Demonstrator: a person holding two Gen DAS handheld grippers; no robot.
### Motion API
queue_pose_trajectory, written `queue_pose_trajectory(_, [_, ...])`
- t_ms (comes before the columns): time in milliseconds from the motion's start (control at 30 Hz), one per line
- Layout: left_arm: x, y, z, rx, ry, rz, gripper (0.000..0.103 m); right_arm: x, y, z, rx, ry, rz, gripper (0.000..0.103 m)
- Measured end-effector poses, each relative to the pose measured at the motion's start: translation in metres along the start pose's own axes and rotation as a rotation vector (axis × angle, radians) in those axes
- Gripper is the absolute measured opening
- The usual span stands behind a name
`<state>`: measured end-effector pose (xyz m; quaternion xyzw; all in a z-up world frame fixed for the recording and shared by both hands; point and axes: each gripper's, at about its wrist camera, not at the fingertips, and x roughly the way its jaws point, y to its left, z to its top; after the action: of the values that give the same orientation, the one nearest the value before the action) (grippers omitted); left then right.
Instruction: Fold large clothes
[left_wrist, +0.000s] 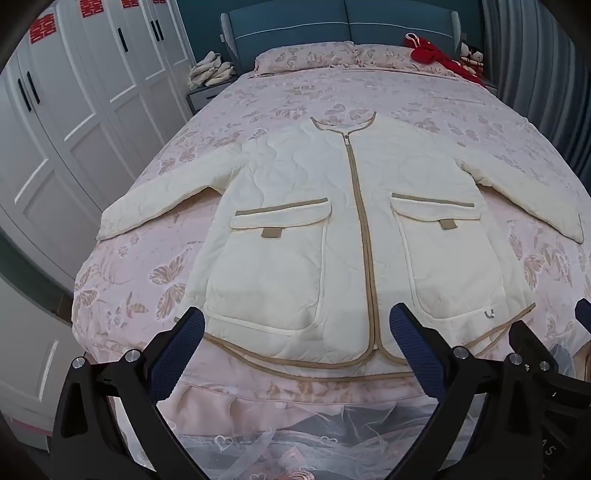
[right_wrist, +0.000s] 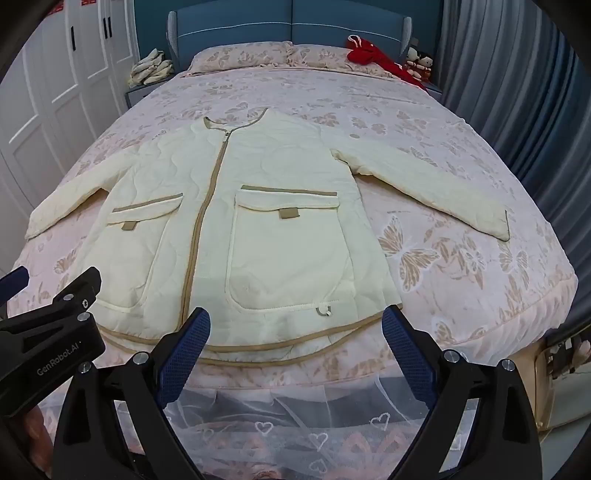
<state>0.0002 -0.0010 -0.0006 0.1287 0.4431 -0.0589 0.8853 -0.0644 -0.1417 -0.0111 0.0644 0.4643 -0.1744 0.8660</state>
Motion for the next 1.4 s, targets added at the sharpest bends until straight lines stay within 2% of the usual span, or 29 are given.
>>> queue_pose_trajectory(300, [0.001,-0.006,0.001,0.007,-0.005,0.0,0.098,0.003,0.0,0.006,-0.004,0.001,0.002,0.092])
queue_pose_trajectory(533, [0.011,0.003,0.008,-0.017,0.017,-0.003,0.098,0.006,0.006,0.009,-0.013,0.0,0.0,0.092])
queue_pose_trajectory(1400, [0.012,0.006,0.009,-0.028,0.015,0.004,0.098,0.003,0.012,0.014,-0.021,-0.011,0.002,0.092])
